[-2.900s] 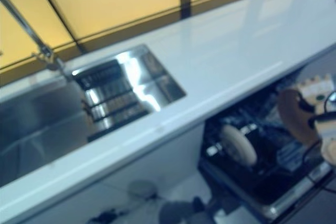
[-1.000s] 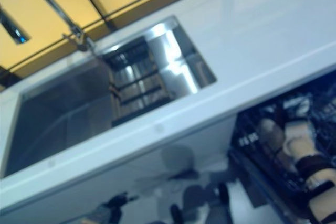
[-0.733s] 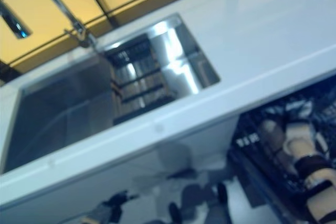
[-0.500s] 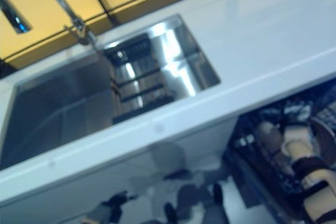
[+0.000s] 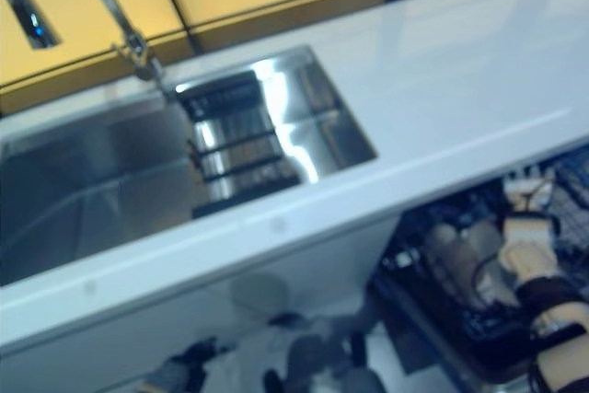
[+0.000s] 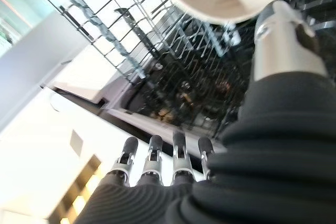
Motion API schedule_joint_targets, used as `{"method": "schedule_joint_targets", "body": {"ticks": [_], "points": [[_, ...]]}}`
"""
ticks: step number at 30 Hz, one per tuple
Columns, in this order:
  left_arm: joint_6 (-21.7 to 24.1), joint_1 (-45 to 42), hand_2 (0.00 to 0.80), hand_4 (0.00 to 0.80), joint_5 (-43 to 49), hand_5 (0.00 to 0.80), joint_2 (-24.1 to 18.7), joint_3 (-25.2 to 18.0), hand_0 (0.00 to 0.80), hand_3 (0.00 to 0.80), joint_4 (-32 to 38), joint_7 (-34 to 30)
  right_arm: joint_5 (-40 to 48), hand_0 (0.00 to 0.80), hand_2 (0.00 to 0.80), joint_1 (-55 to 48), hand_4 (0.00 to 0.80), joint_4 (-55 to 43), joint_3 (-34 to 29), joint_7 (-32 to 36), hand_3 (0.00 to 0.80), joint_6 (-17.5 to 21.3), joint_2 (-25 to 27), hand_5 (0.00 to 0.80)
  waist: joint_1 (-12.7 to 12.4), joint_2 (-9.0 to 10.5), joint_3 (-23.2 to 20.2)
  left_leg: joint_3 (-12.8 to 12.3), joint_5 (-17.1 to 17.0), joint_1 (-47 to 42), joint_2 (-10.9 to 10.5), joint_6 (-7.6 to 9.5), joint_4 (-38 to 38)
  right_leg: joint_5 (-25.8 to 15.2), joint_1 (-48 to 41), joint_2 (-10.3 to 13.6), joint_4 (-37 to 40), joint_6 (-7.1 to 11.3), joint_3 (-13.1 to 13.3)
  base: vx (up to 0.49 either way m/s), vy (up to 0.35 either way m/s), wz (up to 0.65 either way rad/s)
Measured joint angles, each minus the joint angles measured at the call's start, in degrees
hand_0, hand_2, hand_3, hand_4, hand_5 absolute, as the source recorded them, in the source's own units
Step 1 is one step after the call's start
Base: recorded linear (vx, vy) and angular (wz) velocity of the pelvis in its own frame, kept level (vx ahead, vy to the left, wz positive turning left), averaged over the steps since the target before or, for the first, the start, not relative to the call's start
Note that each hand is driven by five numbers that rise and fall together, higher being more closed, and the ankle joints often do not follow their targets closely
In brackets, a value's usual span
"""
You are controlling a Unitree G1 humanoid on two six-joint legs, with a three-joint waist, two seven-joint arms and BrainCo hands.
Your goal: Take plates into dishwasher
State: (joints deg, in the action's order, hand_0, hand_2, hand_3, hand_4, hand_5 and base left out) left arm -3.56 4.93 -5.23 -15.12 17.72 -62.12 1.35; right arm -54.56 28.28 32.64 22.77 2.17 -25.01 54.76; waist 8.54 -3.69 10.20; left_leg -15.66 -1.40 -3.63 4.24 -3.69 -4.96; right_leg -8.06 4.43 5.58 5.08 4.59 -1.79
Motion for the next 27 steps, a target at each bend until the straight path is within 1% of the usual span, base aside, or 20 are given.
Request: {"method": "schedule_joint_targets", "body": {"ticks": [4, 6, 8, 11, 13, 16, 18, 22, 23, 24, 27], "points": [[-0.73, -0.27, 0.000, 0.000, 0.02, 0.000, -0.09, -2.05, 0.000, 0.000, -0.34, 0.37, 0.43, 0.000, 0.000, -1.21, 0.000, -4.66, -4.61, 2.74, 0.000, -0.05, 5.49, 0.000, 0.59, 1.03, -0.32, -1.13, 0.23, -0.89, 0.21, -0.30, -0.17, -0.07, -0.26, -0.40, -0.05, 0.07, 1.18, 0.035, 0.023, -0.14], [-0.78, -0.27, 0.000, 0.000, 0.02, 0.000, -0.11, -3.25, 0.000, 0.000, -0.39, 0.46, 0.80, 0.000, 0.000, -1.40, 0.000, -6.28, -7.01, 4.09, 0.000, -0.10, 8.44, 0.000, 1.56, 1.60, -0.42, -1.26, 0.22, -0.91, 0.26, -0.31, -0.16, -0.12, -0.23, -0.49, -0.11, 0.04, 1.31, 0.032, 0.023, -0.07], [-0.94, -0.01, 0.000, 0.000, 0.02, 0.000, -0.17, -3.26, 0.000, 0.000, -1.40, 0.96, 1.88, 0.000, 0.000, -1.48, 0.000, -7.32, -9.25, 6.06, 0.000, -0.30, 11.74, 0.000, 2.16, 2.54, -0.82, -1.67, 0.29, -1.46, 0.36, -0.57, -0.02, -0.23, -0.33, -0.82, -0.16, -0.11, 2.10, 0.043, 0.033, -0.18], [-1.10, -0.08, 0.000, 0.000, 0.02, 0.000, -0.43, -3.83, 0.000, 0.000, -2.84, 1.02, 4.92, 0.000, 0.000, -1.90, 0.000, -7.31, -12.36, 7.85, 0.000, -0.59, 13.88, 0.000, 3.34, 3.94, -1.67, -1.85, 0.55, -1.84, 0.67, -0.70, -0.21, -0.26, -0.36, -1.25, -0.12, -0.13, 2.83, 0.027, 0.033, -0.14], [-1.15, -0.04, 0.000, 0.000, 0.02, 0.000, -0.63, -4.47, 0.000, 0.000, -3.68, 1.03, 7.28, 0.000, 0.000, -3.99, 0.000, -7.09, -14.55, 8.45, 0.000, -1.38, 15.45, 0.000, 3.72, 4.73, -2.16, -2.51, 0.64, -2.23, 0.85, -0.80, -0.23, -0.33, -0.43, -1.44, -0.09, -0.20, 3.27, 0.008, 0.034, -0.14], [-1.22, -0.18, 0.000, 0.000, 0.02, 0.000, -0.80, -4.80, 0.000, 0.000, -4.62, 1.09, 10.79, 0.000, 0.000, -5.30, 0.000, -5.43, -16.95, 8.17, 0.000, -2.30, 15.79, 0.000, 4.80, 5.07, -2.41, -3.05, 0.76, -2.94, 0.86, -0.89, -0.24, -0.39, -0.84, -1.49, -0.03, -0.20, 3.77, -0.006, 0.051, -0.10], [-1.16, -0.08, 0.000, 0.000, 0.00, 0.000, -0.80, -5.51, 0.000, 0.000, -4.64, 1.19, 13.12, 0.000, 0.000, -6.32, 0.000, -3.79, -17.99, 7.57, 0.000, -2.74, 15.82, 0.000, 4.91, 5.09, -2.43, -3.24, 0.79, -3.09, 0.81, -0.91, -0.27, -0.46, -0.84, -1.50, -0.02, -0.13, 4.09, -0.020, 0.051, -0.08], [-1.14, -0.17, 0.000, 0.000, -0.03, 0.000, -0.83, -5.50, 0.000, 0.000, -4.76, 1.71, 18.78, 0.000, 0.000, -10.48, 0.000, -0.28, -20.63, 5.33, 0.000, -2.93, 15.81, 0.000, 4.81, 4.55, -2.77, -3.45, 0.79, -3.40, 0.82, -0.91, -0.26, -0.53, -1.01, -1.54, -0.02, -0.18, 4.29, -0.027, 0.054, -0.02], [-1.03, -0.17, 0.000, 0.000, -0.05, 0.000, -0.82, -5.51, 0.000, 0.000, -5.12, 2.19, 22.11, 0.000, 0.000, -12.98, 0.000, 0.60, -22.23, 3.78, 0.000, -2.85, 15.68, 0.000, 4.74, 4.41, -2.86, -3.48, 0.81, -3.56, 0.84, -0.93, -0.27, -0.53, -1.18, -1.55, -0.02, -0.19, 4.29, -0.035, 0.058, -0.01], [-1.00, -0.23, 0.000, 0.000, -0.09, 0.000, -0.85, -5.51, 0.000, 0.000, -5.33, 2.36, 23.48, 0.000, 0.000, -13.78, 0.000, 1.44, -22.57, 3.06, 0.000, -2.83, 15.60, 0.000, 4.72, 4.37, -2.90, -3.50, 0.82, -3.63, 0.83, -0.95, -0.26, -0.53, -1.22, -1.56, -0.02, -0.19, 4.31, -0.045, 0.064, -0.01], [-0.91, -0.49, 0.000, 0.000, -0.63, 0.000, -1.00, -5.58, 0.000, 0.000, -6.58, 2.84, 30.78, 0.000, 0.000, -16.99, 0.000, 5.35, -26.55, -1.15, 0.000, -2.74, 14.25, 0.000, 4.71, 4.37, -3.21, -3.82, 0.82, -3.72, 0.78, -0.95, -0.26, -0.55, -1.23, -1.52, -0.05, -0.20, 4.35, -0.070, 0.065, -0.02]]}}
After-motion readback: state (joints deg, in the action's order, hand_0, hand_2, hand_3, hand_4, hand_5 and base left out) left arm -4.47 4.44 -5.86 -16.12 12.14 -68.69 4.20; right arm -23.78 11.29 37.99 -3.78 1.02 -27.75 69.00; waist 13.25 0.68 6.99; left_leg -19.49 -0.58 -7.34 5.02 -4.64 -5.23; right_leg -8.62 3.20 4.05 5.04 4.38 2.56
